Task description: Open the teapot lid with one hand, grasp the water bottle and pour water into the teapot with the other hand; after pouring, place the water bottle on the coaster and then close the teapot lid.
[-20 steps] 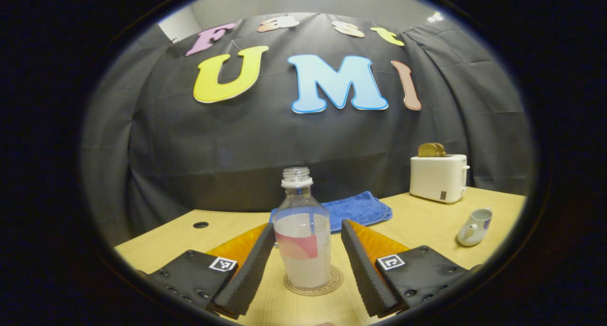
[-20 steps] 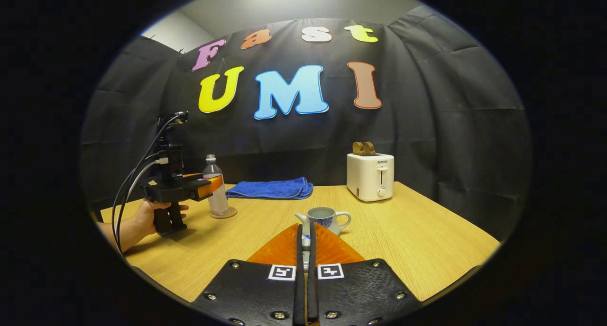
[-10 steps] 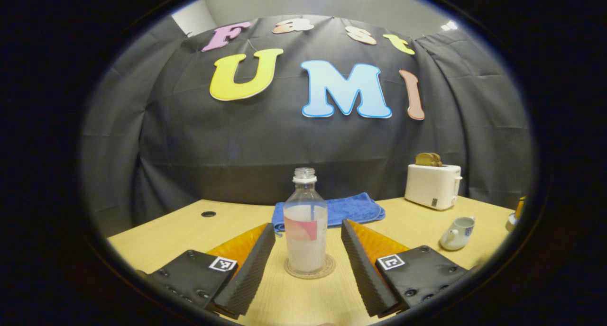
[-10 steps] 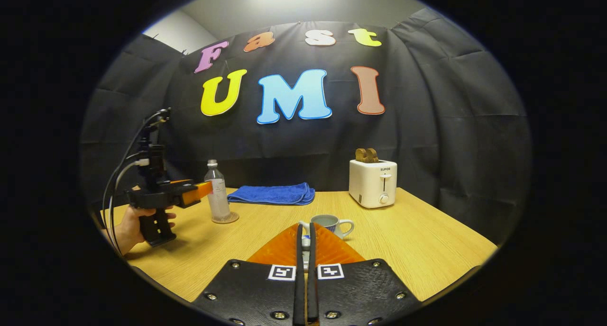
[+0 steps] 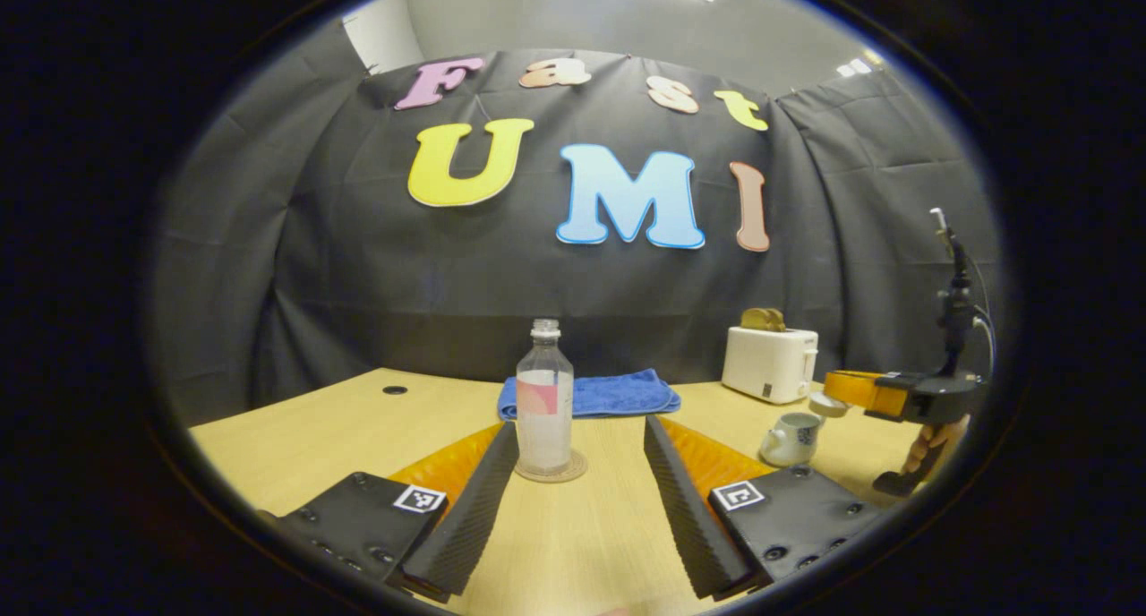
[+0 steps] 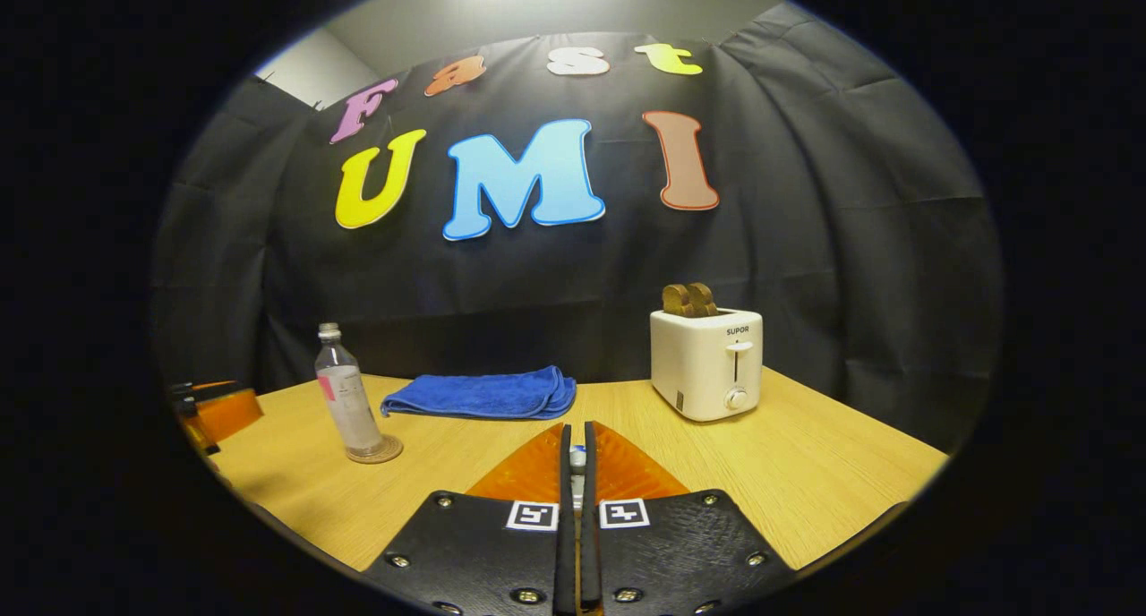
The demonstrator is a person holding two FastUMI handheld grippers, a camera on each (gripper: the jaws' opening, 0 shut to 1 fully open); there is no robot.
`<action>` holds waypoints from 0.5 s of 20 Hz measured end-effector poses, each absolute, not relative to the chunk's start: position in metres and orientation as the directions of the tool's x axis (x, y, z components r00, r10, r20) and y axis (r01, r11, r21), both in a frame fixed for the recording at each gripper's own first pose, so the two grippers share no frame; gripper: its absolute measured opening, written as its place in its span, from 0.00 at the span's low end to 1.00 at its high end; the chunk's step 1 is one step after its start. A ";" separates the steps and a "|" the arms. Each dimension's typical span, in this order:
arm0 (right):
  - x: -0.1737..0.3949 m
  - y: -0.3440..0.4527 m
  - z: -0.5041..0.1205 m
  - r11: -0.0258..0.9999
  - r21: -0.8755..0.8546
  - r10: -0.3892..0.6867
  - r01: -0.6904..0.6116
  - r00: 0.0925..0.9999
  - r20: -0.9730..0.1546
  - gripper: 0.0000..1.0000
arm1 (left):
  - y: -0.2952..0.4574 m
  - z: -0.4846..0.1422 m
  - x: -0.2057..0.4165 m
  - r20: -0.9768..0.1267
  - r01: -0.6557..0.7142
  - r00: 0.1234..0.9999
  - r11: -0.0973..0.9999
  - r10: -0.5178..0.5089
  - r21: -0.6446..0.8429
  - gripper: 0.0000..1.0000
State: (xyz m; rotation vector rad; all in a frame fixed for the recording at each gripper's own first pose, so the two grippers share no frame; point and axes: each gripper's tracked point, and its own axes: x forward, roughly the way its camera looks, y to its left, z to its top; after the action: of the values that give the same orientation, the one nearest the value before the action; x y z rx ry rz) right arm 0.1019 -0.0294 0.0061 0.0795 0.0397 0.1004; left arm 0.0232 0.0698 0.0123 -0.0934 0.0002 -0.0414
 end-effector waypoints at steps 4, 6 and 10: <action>0.127 -0.028 -0.014 0.993 0.081 0.098 -0.092 0.991 -0.086 0.02 | 0.074 0.004 0.002 -0.014 0.029 0.999 0.993 -0.030 -0.112 0.97; 0.132 -0.028 -0.014 0.995 0.058 0.084 -0.080 0.993 -0.079 0.02 | 0.074 -0.006 -0.001 -0.027 0.018 0.999 0.995 -0.021 -0.100 0.97; 0.140 -0.027 -0.018 0.997 0.032 0.073 -0.071 0.993 -0.092 0.02 | 0.070 -0.019 0.000 -0.067 0.025 0.997 0.995 -0.031 -0.099 0.97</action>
State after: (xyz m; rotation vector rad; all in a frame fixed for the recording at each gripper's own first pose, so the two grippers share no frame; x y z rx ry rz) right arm 0.1405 -0.0268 -0.0183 0.0289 0.0938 0.0721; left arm -0.0003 0.0700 -0.0189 -0.0983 0.0687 -0.0281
